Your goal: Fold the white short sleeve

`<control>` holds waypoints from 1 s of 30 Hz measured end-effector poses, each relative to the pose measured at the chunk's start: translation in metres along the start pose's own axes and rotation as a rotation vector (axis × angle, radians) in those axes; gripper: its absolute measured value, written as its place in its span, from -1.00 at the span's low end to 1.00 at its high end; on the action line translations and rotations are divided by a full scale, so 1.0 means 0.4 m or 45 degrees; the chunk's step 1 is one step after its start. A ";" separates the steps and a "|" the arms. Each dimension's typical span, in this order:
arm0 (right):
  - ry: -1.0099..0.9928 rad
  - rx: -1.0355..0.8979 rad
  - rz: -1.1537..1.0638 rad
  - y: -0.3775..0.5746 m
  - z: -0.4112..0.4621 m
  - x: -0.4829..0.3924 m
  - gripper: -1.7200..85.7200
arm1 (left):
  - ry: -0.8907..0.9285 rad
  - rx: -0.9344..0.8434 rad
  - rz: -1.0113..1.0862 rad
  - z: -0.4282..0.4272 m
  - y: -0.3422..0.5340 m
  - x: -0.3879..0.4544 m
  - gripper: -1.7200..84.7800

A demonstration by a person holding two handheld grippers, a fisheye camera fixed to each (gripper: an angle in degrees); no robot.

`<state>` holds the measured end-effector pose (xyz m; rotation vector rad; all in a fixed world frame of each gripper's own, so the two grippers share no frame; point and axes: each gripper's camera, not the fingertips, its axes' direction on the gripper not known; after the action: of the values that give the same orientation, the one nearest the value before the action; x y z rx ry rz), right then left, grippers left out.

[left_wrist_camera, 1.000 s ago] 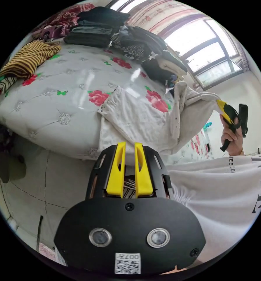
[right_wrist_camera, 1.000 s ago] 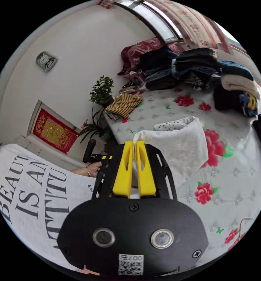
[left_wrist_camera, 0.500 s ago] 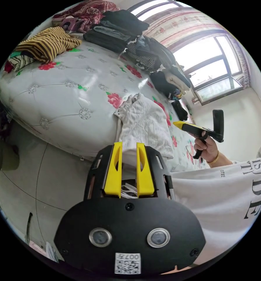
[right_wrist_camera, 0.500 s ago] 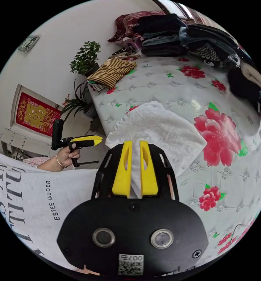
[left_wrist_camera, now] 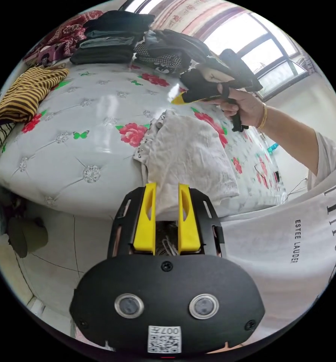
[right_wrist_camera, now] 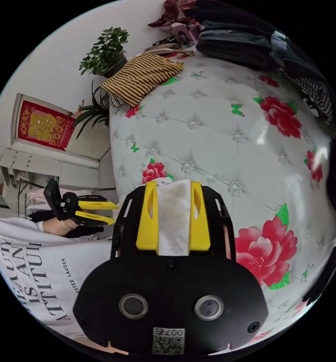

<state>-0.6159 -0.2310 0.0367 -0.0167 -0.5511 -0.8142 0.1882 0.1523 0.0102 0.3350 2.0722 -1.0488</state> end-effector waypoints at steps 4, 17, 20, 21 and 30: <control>-0.129 -0.075 -0.049 0.000 0.029 0.035 -0.87 | -0.089 -0.025 0.049 0.014 -0.018 0.023 -0.97; -0.263 -0.295 -0.150 -0.112 0.049 0.038 -0.87 | 0.172 0.094 -0.234 -0.024 0.025 -0.113 -0.92; -0.279 -0.073 -0.025 -0.065 0.041 0.055 -0.84 | 0.221 0.021 -0.336 0.019 0.026 -0.160 -0.83; -0.282 -0.002 -0.022 -0.044 0.021 0.051 -0.83 | 0.226 0.037 -0.331 0.014 0.026 -0.160 -0.82; 0.158 0.386 0.612 0.573 -0.130 0.119 -0.79 | 0.222 0.054 -0.204 0.014 -0.061 -0.178 -0.75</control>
<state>-0.4067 -0.1161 0.0587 0.1730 -0.5202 -0.2568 0.2255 0.1403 0.0746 0.2942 2.2652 -1.1974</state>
